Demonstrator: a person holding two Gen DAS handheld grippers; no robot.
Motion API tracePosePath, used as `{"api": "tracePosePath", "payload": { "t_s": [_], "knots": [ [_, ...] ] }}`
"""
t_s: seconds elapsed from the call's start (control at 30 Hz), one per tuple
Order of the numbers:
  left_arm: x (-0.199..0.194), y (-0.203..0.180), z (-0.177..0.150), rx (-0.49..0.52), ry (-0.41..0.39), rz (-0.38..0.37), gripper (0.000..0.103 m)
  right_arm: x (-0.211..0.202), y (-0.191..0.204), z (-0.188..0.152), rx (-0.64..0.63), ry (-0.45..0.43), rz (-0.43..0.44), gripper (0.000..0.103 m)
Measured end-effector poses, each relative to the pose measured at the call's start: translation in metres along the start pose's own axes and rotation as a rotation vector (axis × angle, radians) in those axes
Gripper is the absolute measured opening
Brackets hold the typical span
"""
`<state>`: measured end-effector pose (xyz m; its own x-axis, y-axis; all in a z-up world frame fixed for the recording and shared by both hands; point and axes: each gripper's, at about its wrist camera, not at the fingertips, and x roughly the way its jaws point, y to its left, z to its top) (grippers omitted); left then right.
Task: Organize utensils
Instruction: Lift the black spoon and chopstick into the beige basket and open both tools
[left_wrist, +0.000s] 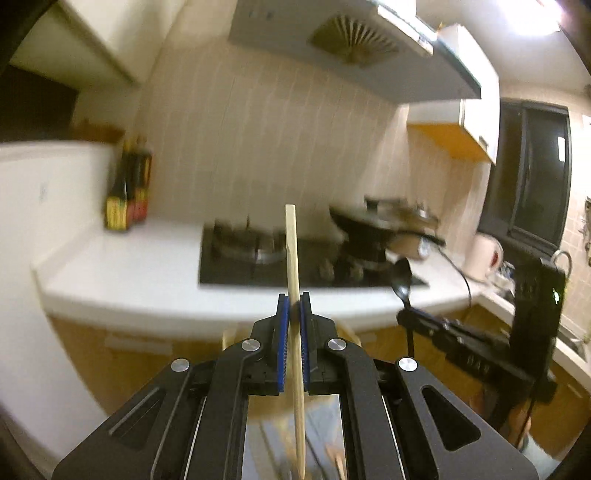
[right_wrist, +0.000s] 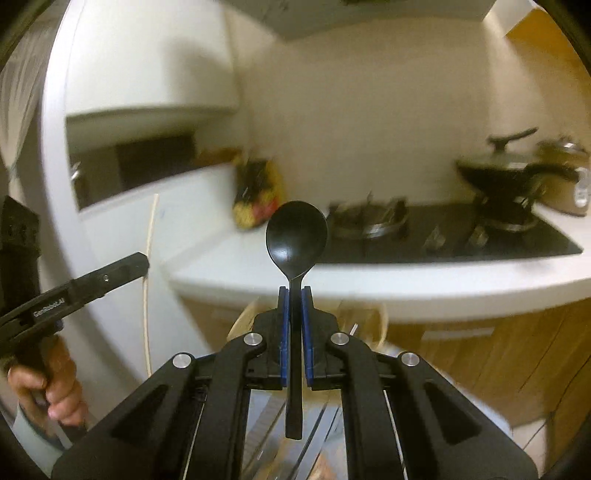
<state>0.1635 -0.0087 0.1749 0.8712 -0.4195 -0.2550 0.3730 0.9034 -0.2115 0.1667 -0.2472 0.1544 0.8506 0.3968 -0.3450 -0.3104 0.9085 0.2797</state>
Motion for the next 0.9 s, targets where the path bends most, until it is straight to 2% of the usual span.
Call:
{"api": "tracePosePath", "payload": {
  "t_s": [0.1, 0.23, 0.43, 0.63, 0.9],
  "knots": [
    [0.01, -0.003, 0.005, 0.012, -0.125, -0.013, 0.003, 0.014, -0.008, 0.005, 0.001, -0.092, -0.064, 0.005],
    [0.035, 0.004, 0.003, 0.009, -0.196, 0.025, 0.003, 0.046, -0.023, 0.002, 0.014, -0.135, -0.088, 0.005],
    [0.068, 0.023, -0.004, -0.022, -0.22, 0.056, 0.003, 0.08, -0.044, -0.006, 0.048, -0.156, -0.105, 0.005],
    [0.089, 0.035, -0.017, -0.025, -0.213, 0.069, 0.004, 0.103, -0.043, -0.016, 0.003, -0.157, -0.138, 0.005],
    [0.099, 0.045, -0.026, -0.036, -0.213, 0.089, 0.004, 0.113, -0.042, -0.028, -0.02, -0.143, -0.164, 0.005]
  ]
}}
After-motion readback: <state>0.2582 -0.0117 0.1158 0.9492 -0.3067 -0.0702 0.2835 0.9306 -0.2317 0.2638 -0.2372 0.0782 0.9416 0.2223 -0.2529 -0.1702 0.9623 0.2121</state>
